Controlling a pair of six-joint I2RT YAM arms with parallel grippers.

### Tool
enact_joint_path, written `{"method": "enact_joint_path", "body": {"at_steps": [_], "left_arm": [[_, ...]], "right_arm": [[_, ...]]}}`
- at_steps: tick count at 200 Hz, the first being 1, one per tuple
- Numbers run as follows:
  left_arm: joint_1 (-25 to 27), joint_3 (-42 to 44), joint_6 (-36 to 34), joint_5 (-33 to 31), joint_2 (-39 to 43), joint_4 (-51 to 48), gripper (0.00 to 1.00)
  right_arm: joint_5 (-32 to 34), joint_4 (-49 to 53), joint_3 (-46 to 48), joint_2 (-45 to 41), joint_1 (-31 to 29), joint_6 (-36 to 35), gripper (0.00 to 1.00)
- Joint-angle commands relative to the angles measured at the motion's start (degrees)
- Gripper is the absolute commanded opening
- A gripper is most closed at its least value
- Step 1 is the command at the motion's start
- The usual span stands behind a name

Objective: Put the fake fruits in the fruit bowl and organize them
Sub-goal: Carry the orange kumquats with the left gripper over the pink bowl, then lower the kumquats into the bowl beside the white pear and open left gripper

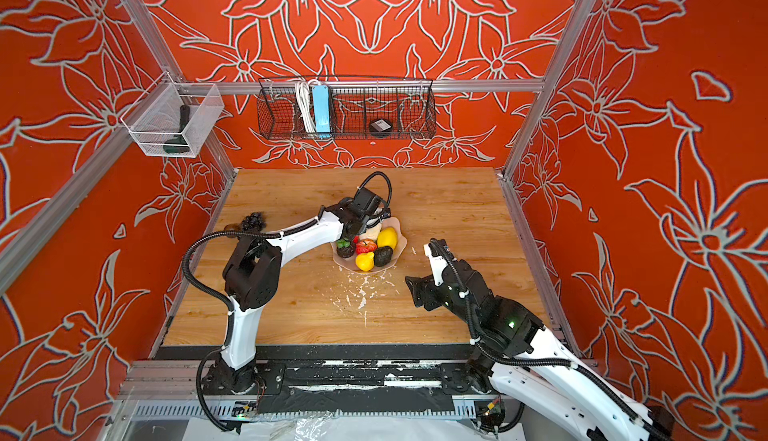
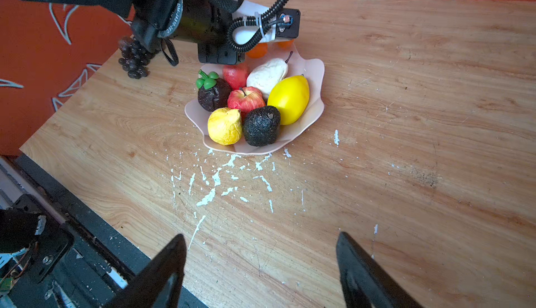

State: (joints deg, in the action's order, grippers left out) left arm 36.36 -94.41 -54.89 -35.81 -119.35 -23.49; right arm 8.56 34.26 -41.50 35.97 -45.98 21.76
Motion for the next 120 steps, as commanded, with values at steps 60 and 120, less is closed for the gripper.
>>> {"method": "enact_joint_path", "body": {"at_steps": [60,120], "left_arm": [[-0.32,1.93,0.70,1.07,0.55,-1.10,0.00],[-0.32,1.93,2.68,1.65,2.59,0.54,0.15]], "right_arm": [[0.77,-0.16,0.51,0.90,-0.21,0.74,0.82],[0.58,-0.41,0.49,1.28,-0.17,0.83,0.82]]}}
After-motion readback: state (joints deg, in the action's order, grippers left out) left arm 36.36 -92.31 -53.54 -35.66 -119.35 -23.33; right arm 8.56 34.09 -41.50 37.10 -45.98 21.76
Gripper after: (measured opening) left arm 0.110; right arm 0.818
